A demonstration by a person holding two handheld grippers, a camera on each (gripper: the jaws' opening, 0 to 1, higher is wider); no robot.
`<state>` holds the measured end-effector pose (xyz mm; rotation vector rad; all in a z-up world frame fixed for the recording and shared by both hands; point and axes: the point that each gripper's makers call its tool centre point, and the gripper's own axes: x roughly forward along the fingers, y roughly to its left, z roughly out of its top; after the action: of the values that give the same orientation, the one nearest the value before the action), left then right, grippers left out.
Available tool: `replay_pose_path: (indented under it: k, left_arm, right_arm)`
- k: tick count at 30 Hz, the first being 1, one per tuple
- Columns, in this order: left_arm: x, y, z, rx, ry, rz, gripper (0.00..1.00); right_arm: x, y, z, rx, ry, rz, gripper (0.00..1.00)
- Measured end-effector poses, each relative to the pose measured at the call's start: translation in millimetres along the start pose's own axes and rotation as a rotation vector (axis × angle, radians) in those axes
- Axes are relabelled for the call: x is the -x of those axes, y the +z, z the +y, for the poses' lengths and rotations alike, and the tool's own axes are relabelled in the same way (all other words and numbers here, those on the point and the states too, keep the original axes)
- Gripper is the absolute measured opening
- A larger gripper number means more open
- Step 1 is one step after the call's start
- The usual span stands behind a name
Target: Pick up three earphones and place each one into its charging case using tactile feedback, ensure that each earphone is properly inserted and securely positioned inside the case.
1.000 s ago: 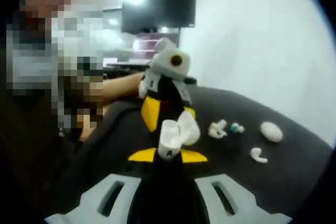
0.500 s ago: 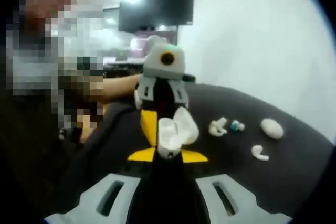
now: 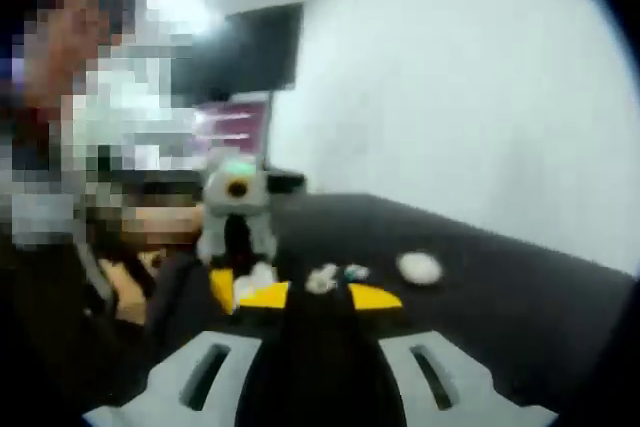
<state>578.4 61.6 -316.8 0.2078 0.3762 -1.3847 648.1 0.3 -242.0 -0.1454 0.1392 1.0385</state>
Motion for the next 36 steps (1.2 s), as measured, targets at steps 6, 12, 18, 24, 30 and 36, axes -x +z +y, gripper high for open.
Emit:
replay_pose_path:
  k: [6, 12, 18, 24, 30, 36]
  left_arm:
    - [0, 0.8, 2.0, -0.015, 0.019, -0.008, 0.14]
    - [0, 1.0, 3.2, -0.019, 0.022, -0.008, 0.14]
    - [0, 0.9, 3.1, -0.026, 0.024, -0.007, 0.14]
    - [0, 0.6, 2.5, -0.031, 0.026, -0.007, 0.14]
    - [-1, 0.5, 1.6, -0.039, 0.028, -0.005, 0.14]
    - [-1, 0.4, 2.1, -0.033, 0.027, -0.006, 0.14]
  right_arm:
    - [-44, -32.8, -19, 0.150, -0.137, 0.238, 0.22]
    - [-71, -57.8, -7, 0.186, -0.163, 0.313, 0.22]
    - [-77, -65.0, -22, 0.175, -0.198, 0.321, 0.16]
    - [-72, -58.4, -21, 0.117, -0.134, 0.272, 0.12]
    - [-54, -46.5, -3, 0.124, -0.019, 0.231, 0.12]
    - [-32, -47.1, 15, 0.025, 0.121, 0.255, 0.12]
